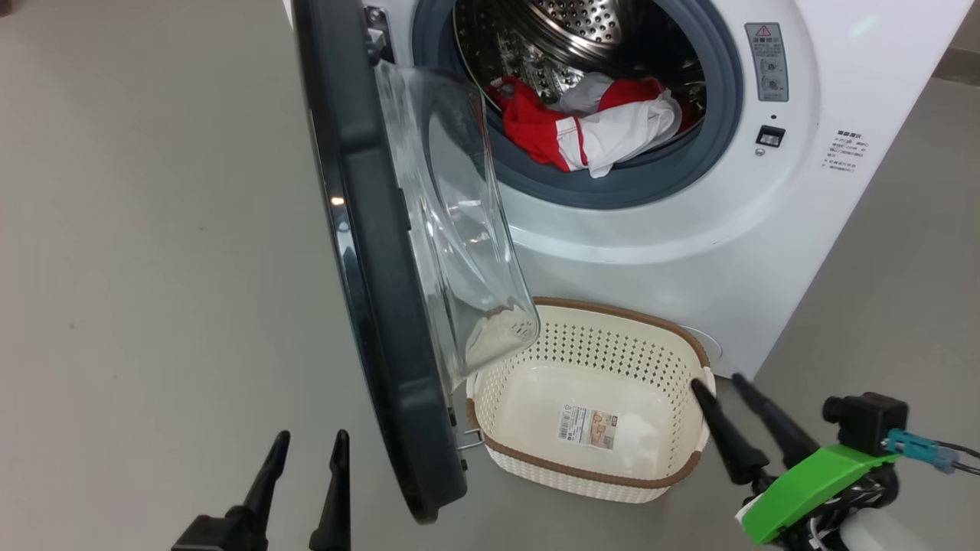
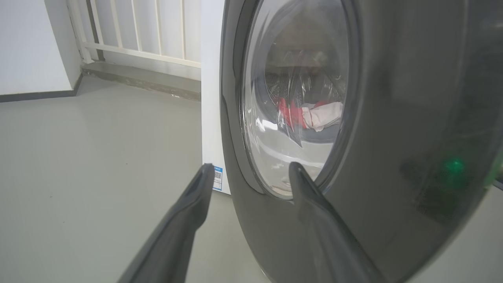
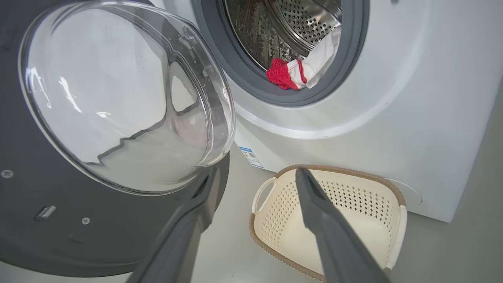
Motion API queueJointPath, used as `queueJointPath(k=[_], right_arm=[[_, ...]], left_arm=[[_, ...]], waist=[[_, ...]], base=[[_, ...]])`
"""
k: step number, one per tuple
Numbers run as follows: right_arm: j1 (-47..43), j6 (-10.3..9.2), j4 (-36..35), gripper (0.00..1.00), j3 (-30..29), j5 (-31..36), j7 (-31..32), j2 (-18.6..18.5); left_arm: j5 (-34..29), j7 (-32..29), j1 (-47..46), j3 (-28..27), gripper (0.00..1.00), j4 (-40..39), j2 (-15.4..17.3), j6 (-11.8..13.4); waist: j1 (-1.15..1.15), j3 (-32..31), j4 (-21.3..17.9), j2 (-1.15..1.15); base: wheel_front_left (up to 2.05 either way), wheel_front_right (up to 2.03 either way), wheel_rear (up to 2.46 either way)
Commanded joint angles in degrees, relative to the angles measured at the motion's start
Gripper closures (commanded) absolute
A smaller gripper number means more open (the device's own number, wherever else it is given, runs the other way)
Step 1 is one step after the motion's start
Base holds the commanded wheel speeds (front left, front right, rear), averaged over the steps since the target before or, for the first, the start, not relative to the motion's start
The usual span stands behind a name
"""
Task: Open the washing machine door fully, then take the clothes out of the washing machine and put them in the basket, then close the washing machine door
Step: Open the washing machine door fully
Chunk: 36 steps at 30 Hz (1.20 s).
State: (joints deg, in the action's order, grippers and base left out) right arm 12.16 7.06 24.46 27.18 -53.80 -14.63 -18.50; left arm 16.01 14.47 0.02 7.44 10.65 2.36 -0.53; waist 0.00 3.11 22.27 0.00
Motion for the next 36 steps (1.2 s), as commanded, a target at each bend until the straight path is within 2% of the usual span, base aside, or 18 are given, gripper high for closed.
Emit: queueJointPath(k=[1, 8, 13, 19, 30, 31, 32, 33, 34, 36], right_arm=[[-0.65, 0.43, -1.67, 0.0, -1.5, 2.56, -0.37, 0.24], [-3.72, 0.43, -5.72, 0.0, -9.88, 15.51, -0.37, 3.34], [-6.0, 0.43, -6.18, 0.0, -12.61, 21.43, -0.37, 4.97], [-7.55, 0.43, -5.87, 0.0, -13.6, 23.35, -0.37, 6.39], [-7.5, 0.43, -5.93, 0.0, -14.21, 23.98, -0.37, 6.86], [-7.5, 0.43, -5.93, 0.0, -14.26, 24.02, -0.37, 6.89], [-7.51, 0.43, -5.93, 0.0, -14.3, 24.04, -0.37, 6.92], [-7.52, 0.43, -5.91, 0.0, -14.33, 24.06, -0.37, 6.96], [-7.55, 0.43, -5.87, 0.0, -14.35, 24.06, -0.37, 7.01], [-7.61, 0.43, -5.79, 0.0, -14.37, 23.95, -0.37, 7.14]], left_arm=[[-0.4, 0.52, -0.75, -2.07, 0.0, -1.31, 0.52, -0.03], [-0.36, 0.52, -1.03, -2.21, 0.0, -1.45, 0.52, 0.05], [-0.31, 0.52, -1.03, -2.18, 0.0, -1.51, 0.52, 0.2], [-0.2, 0.52, -0.95, -2.24, 0.0, -1.5, 0.52, 0.32], [0.46, 0.52, -1.14, -2.84, 0.0, -1.58, 0.52, 0.15], [0.63, 0.52, -1.16, -2.92, 0.18, -1.55, 0.52, 0.11], [0.74, 0.52, -1.2, -3.03, 0.57, -1.54, 0.52, 0.09], [0.91, 0.52, -1.25, -3.15, 0.65, -1.55, 0.52, 0.08], [1.15, 0.52, -1.29, -3.28, 1.0, -1.61, 0.52, 0.02], [1.61, 0.52, -1.49, -3.72, 1.0, -2.18, 0.52, -0.17]], waist=[[0.0, 0.02, -0.06, 0.0], [0.0, 0.21, 0.05, 0.0], [0.0, 0.12, 0.37, 0.0], [0.0, 0.05, 0.56, 0.0], [0.0, -0.07, 0.46, 0.0], [0.0, -0.11, 0.48, 0.0], [0.0, -0.13, 0.5, 0.0], [0.0, -0.17, 0.52, 0.0], [0.0, -0.24, 0.53, 0.0], [0.0, -0.33, 0.55, 0.0]], base=[[0.0, 0.0, 0.0], [0.0, 0.0, 0.0], [0.0, 0.0, 0.0], [0.0, 0.0, 0.0], [0.0, 0.0, 0.0], [0.0, 0.0, 0.0], [0.0, 0.0, 0.0], [0.0, 0.0, 0.0], [0.0, 0.0, 0.0], [0.0, 0.0, 0.0]])
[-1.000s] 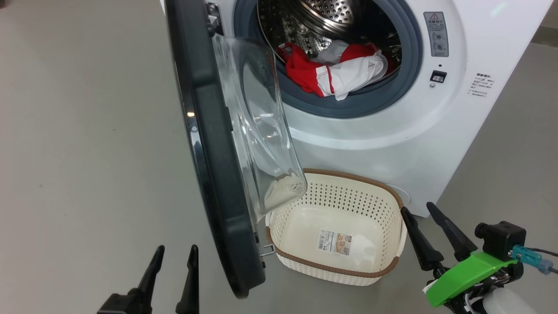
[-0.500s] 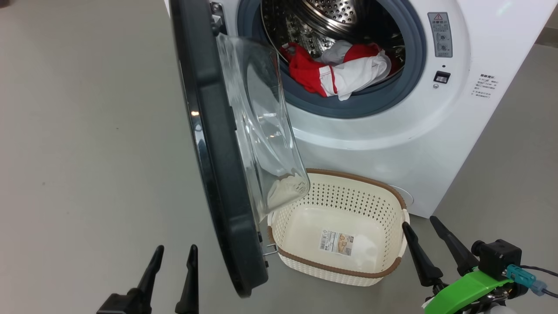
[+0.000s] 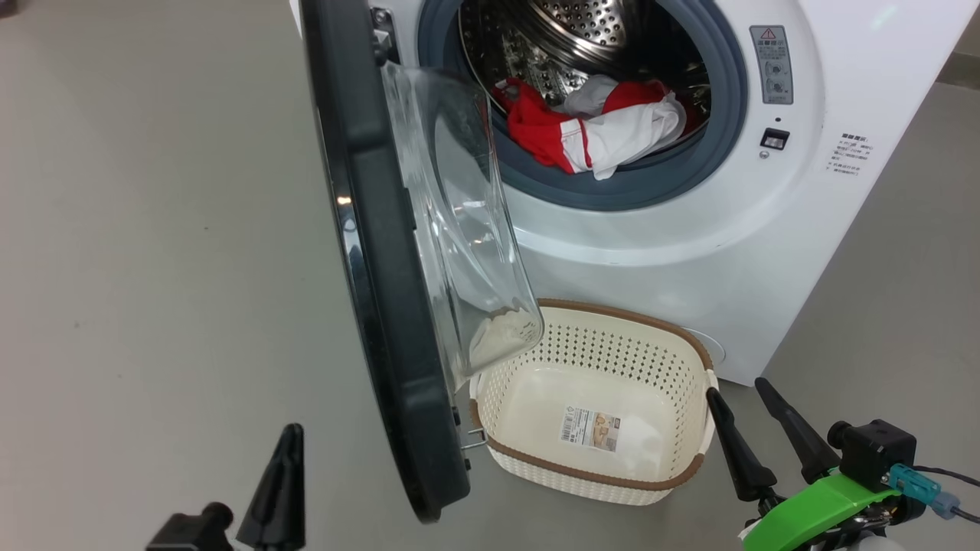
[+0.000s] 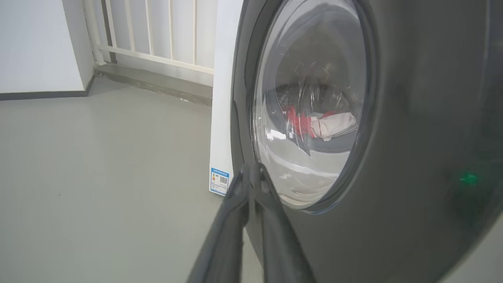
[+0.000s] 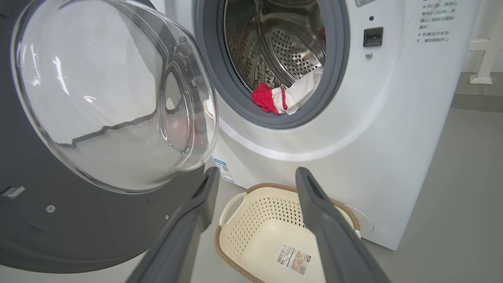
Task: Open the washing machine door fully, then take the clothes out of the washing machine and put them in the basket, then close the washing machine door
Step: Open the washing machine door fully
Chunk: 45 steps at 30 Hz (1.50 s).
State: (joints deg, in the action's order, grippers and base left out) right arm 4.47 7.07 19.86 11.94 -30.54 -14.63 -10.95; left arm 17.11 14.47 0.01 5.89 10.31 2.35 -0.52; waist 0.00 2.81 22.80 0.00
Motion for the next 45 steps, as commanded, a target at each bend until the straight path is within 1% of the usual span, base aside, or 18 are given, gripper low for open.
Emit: queueJointPath(k=[1, 4, 7, 10, 12, 16, 18, 20, 24, 26, 28, 29, 32, 35, 38, 45], right_arm=[[0.05, 0.42, -1.15, 0.0, 0.89, 0.67, -0.37, -0.36], [-0.05, 0.42, -1.09, 0.0, 1.01, 0.63, -0.37, -0.19], [0.03, 0.42, -1.14, 0.0, 1.11, 0.58, -0.37, -0.18], [0.02, 0.42, -1.28, 0.0, 1.06, 0.52, -0.37, -0.22], [-0.06, 0.42, -1.43, 0.0, 0.83, 0.34, -0.37, -0.14], [-0.17, 0.42, -1.67, 0.0, 0.64, -0.2, -0.37, -0.05], [-0.09, 0.42, -1.72, 0.0, 0.8, -0.3, -0.37, -0.1], [0.06, 0.42, -1.83, 0.0, 0.92, -0.34, -0.37, -0.09], [0.53, 0.42, -2.01, 0.0, 1.28, -0.43, -0.37, -0.12], [0.84, 0.42, -2.01, 0.0, 1.49, -0.48, -0.37, -0.14], [1.08, 0.42, -1.98, 0.0, 1.69, -0.51, -0.37, -0.2], [1.08, 0.42, -1.98, 0.0, 1.69, -0.51, -0.37, -0.2], [1.17, 0.42, -1.85, 0.0, 1.88, -0.75, -0.37, -0.15], [1.22, 0.42, -1.75, 0.0, 2.3, -1.04, -0.37, -0.05], [1.26, 0.42, -1.76, 0.0, 2.58, -1.07, -0.37, 0.06], [1.22, 0.42, -1.92, 0.0, 2.14, -1.04, -0.37, -0.23]], left_arm=[[0.91, 0.52, -1.66, -2.5, 1.0, -2.15, 0.53, -0.32], [0.45, 0.52, -2.72, -3.92, 1.0, -3.5, 0.53, -0.75], [-0.16, 0.52, -4.32, -5.93, 1.0, -6.49, 0.53, -1.09], [1.03, 0.52, -5.92, -7.49, 1.0, -11.82, 0.53, -0.97], [1.55, 0.52, -6.72, -7.4, 1.0, -16.47, 0.53, -0.74], [1.54, 0.52, -7.4, -4.08, 1.0, -25.87, 0.53, -0.54], [1.19, 0.52, -7.18, -0.92, 1.0, -29.29, 0.53, -0.35], [1.11, 0.52, -6.43, 3.29, 1.0, -30.87, 0.53, -0.44], [0.94, 0.52, -4.47, 11.8, 1.0, -29.27, 0.53, -1.26], [1.52, 0.53, -3.51, 14.86, 1.0, -26.57, 0.53, -1.62], [3.33, 0.53, -2.68, 17.55, 1.0, -23.7, 0.53, -1.98], [3.33, 0.53, -2.68, 17.55, 1.0, -23.7, 0.53, -1.98], [4.66, 0.53, -1.94, 20.55, 1.0, -18.41, 0.53, -2.43], [6.22, 0.53, -1.59, 21.43, 1.0, -12.58, 0.53, -2.2], [7.25, 0.53, -1.97, 20.91, 1.0, -8.04, 0.53, -1.76], [8.17, 0.53, -4.0, 19.17, 1.0, -5.84, 0.53, -1.38]], waist=[[0.0, -0.08, 0.05, 0.0], [0.0, -0.22, 0.1, 0.0], [0.0, -0.34, 0.04, 0.0], [0.0, -0.53, -0.1, 0.0], [0.0, -0.65, -0.21, 0.0], [0.0, -0.71, -0.4, 0.0], [0.0, -0.71, -0.52, 0.0], [0.0, -0.6, -0.6, 0.0], [0.0, -0.11, -0.8, 0.0], [0.0, 0.14, -0.91, 0.0], [0.0, 0.34, -1.0, 0.0], [0.0, 0.34, -1.0, 0.0], [0.0, 0.52, -1.18, 0.0], [0.0, 0.65, -1.52, 0.0], [0.0, 0.73, -1.88, 0.0], [0.0, 1.07, -1.75, 0.0]], base=[[0.0, 0.0, 0.0], [0.0, 0.0, 0.0], [0.0, 0.0, 0.0], [0.0, 0.0, 0.0], [0.0, 0.0, 0.0], [0.0, 0.0, 0.0], [0.0, 0.0, 0.0], [0.0, 0.0, 0.0], [0.0, 0.0, 0.0], [0.0, 0.0, 0.0], [0.0, 0.0, 0.0], [0.0, 0.0, 0.0], [0.0, 0.0, 0.0], [0.0, 0.0, 0.0], [0.0, 0.0, 0.0], [0.0, 0.0, 0.0]])
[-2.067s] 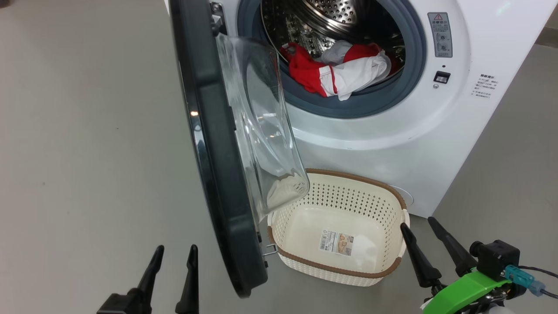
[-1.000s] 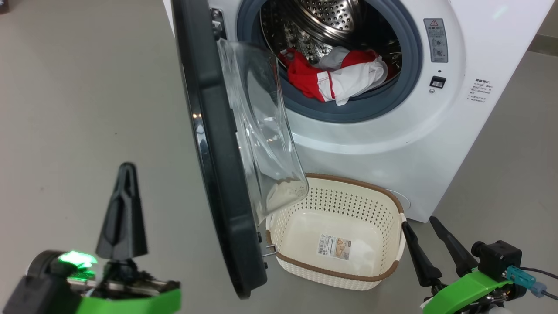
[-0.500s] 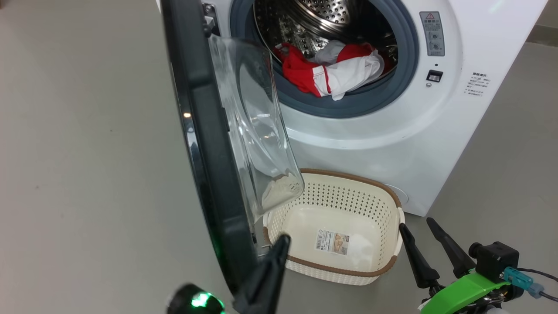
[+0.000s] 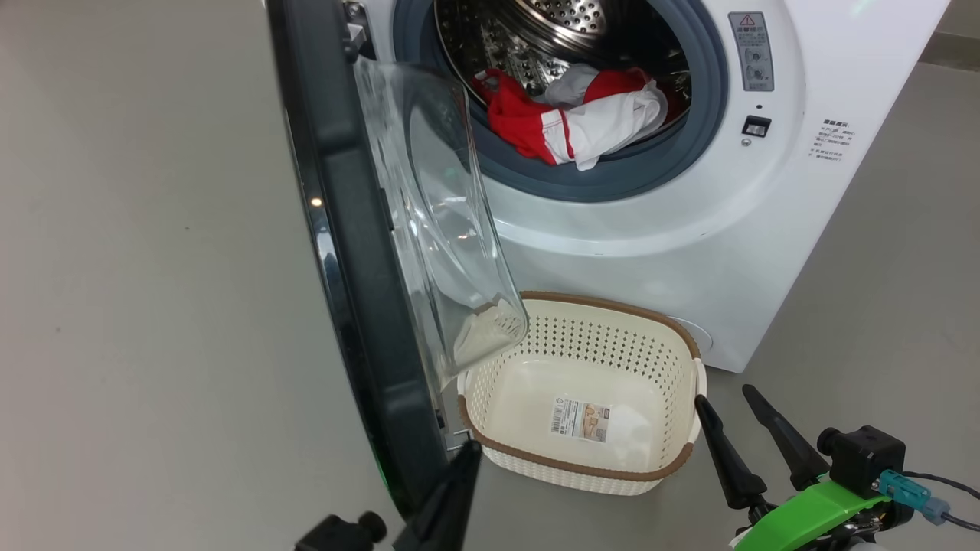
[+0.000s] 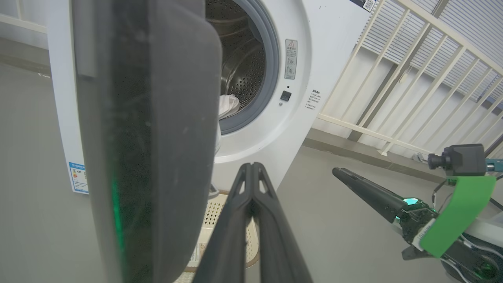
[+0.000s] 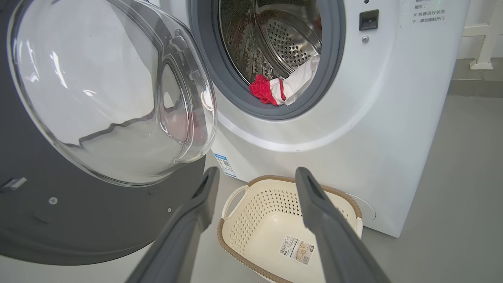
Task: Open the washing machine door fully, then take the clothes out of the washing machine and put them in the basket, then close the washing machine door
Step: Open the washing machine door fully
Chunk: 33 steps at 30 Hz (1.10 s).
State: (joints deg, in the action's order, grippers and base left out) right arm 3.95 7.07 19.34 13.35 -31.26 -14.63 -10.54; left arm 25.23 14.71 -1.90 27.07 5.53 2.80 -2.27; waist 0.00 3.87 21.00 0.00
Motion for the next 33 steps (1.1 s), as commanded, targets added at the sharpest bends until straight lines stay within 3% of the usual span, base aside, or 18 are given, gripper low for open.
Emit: queueJointPath(k=[1, 9, 33], right_arm=[[1.76, 0.42, -1.41, 0.0, 0.65, -0.31, -0.37, -0.67], [1.77, 0.42, -1.34, 0.0, 0.93, -0.19, -0.37, -0.2], [1.89, 0.42, -1.29, 0.0, 2.62, -0.41, -0.37, -0.24]], left_arm=[[0.08, 0.29, -2.23, -2.35, 1.0, -0.83, 0.08, 0.52], [0.54, 0.29, -2.02, -7.8, 1.0, 0.06, 0.08, 1.97], [-5.43, 0.29, -2.53, -30.47, 1.0, 1.33, 0.08, 1.65]], waist=[[0.0, 0.01, 0.11, 0.0], [0.0, -0.4, 1.0, 0.0], [0.0, 0.32, 1.47, 0.0]], base=[[0.0, 0.0, 0.0], [0.0, 0.0, 0.0], [0.0, 0.0, 0.0]])
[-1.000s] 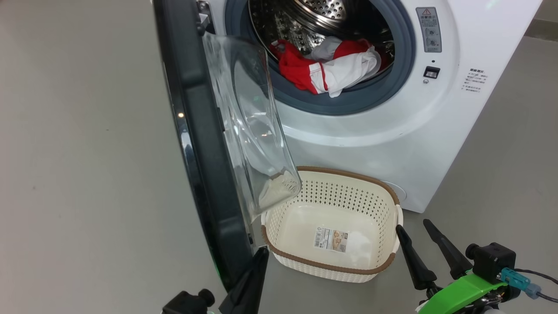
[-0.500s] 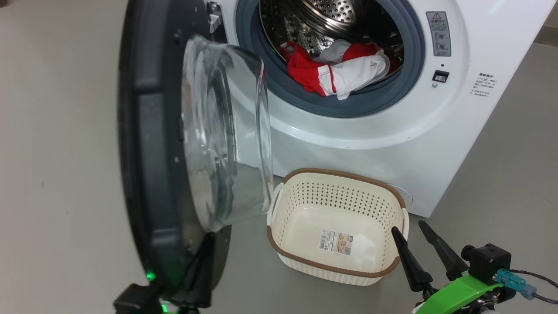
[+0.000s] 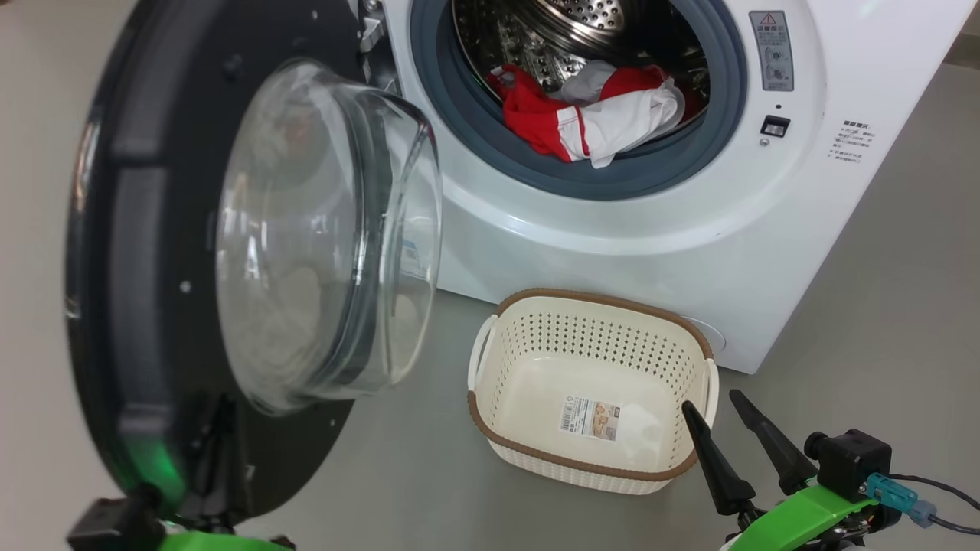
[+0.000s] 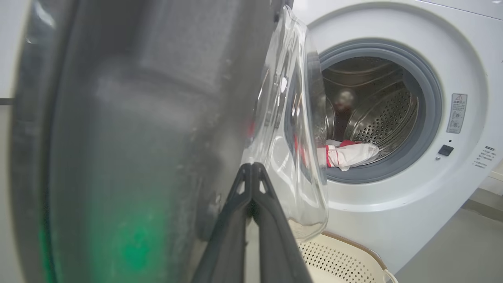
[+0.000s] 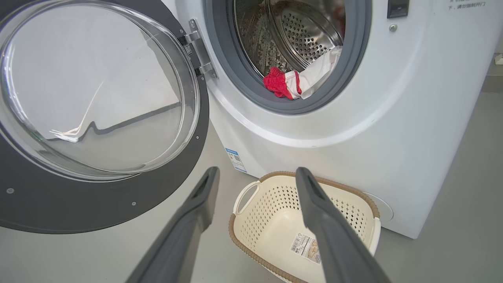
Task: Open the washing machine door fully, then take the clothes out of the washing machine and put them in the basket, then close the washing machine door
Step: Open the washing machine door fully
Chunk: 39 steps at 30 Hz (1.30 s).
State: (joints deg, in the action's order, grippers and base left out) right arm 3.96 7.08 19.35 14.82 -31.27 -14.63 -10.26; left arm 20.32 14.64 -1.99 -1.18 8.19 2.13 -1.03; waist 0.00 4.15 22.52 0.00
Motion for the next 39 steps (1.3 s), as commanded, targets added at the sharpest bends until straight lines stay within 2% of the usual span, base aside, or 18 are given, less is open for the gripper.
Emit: queueJointPath(k=[1, 22, 39], right_arm=[[1.96, 0.41, -1.31, 0.0, 1.17, -0.38, -0.37, -0.56], [3.9, 0.41, -1.51, 0.0, 1.73, 0.1, -0.37, -1.83], [6.81, 0.41, -2.16, 0.0, 1.89, 0.56, -0.37, -3.38]], left_arm=[[-0.74, 0.36, -2.77, -3.14, 1.0, -1.13, 0.75, 0.42], [-6.72, 0.36, -14.34, -21.97, 1.0, 8.67, 2.9, -2.0], [-10.74, 0.36, -24.17, -31.74, 1.0, 18.32, 5.35, -2.12]], waist=[[0.0, 0.17, -0.12, 0.0], [0.0, 3.81, -1.53, 0.0], [0.0, 8.38, -2.58, 0.0]], base=[[0.0, 0.0, 0.0], [0.0, 0.0, 0.0], [0.0, 0.0, 0.0]])
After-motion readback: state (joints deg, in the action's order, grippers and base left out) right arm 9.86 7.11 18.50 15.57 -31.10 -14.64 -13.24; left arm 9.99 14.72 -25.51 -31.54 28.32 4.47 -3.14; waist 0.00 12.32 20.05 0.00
